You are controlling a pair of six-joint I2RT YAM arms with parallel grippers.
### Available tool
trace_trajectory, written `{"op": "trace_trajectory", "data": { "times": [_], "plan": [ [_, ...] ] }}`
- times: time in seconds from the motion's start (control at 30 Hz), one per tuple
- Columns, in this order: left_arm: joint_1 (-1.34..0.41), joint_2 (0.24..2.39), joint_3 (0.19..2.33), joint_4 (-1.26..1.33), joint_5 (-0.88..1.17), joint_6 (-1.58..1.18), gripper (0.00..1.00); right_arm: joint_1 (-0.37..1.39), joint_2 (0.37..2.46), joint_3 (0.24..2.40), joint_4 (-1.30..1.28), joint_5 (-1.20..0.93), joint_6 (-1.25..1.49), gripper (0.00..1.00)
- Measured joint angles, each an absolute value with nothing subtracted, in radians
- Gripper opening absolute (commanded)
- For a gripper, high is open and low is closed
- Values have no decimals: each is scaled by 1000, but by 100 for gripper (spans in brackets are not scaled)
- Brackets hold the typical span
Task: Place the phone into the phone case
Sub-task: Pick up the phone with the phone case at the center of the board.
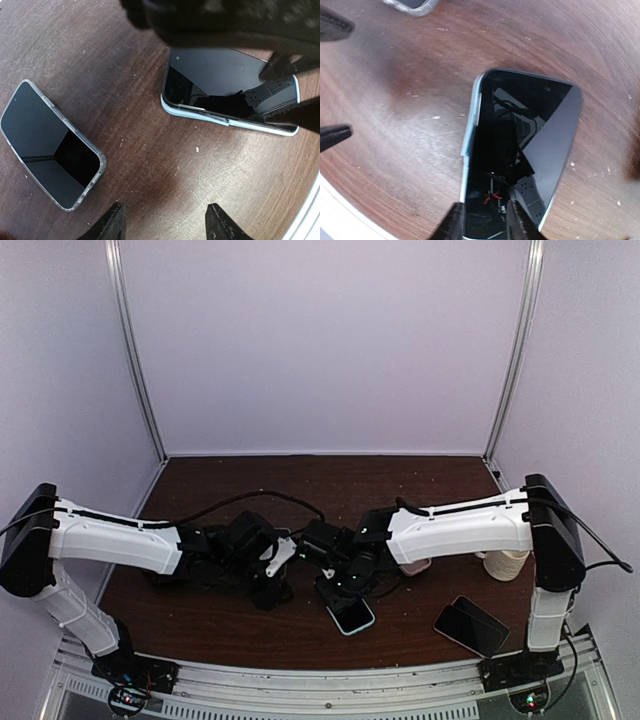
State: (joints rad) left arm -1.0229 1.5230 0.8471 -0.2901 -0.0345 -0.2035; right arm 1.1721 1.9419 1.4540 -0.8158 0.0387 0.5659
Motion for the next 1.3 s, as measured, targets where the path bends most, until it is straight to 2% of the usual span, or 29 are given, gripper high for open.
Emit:
{"op": "trace_trajectory", "data": {
  "times": [0.3,0.6,0.67,0.7,0.83,0.9,1.1,1.3],
  "plan": [
    [-1023,1503,847,-290,-67,-204,58,1164,1942,1362,-698,-50,611,9],
    [-1022,1503,847,-290,-78,-204,58,1160,1927,1291,-596,-104,682,7],
    [-1022,1503,847,-290,-80,-204,58,1161,1927,1294,-598,-106,682,16],
    [-1022,1503,847,-290,-81,-204,58,1161,1926,1299,-605,-106,679,27],
    [-1022,1503,847,-291,-84,-204,58,1161,1915,1318,-659,-83,666,95],
    [-1022,1502,847,-291,-86,-205,58,1160,1900,1335,-705,-41,657,99],
    [-1022,1496,846,-290,-91,-205,59,1153,1860,1364,-796,75,658,99],
    [-1017,1496,846,-291,-90,-207,59,1142,1898,1370,-818,69,657,99]
  ]
}}
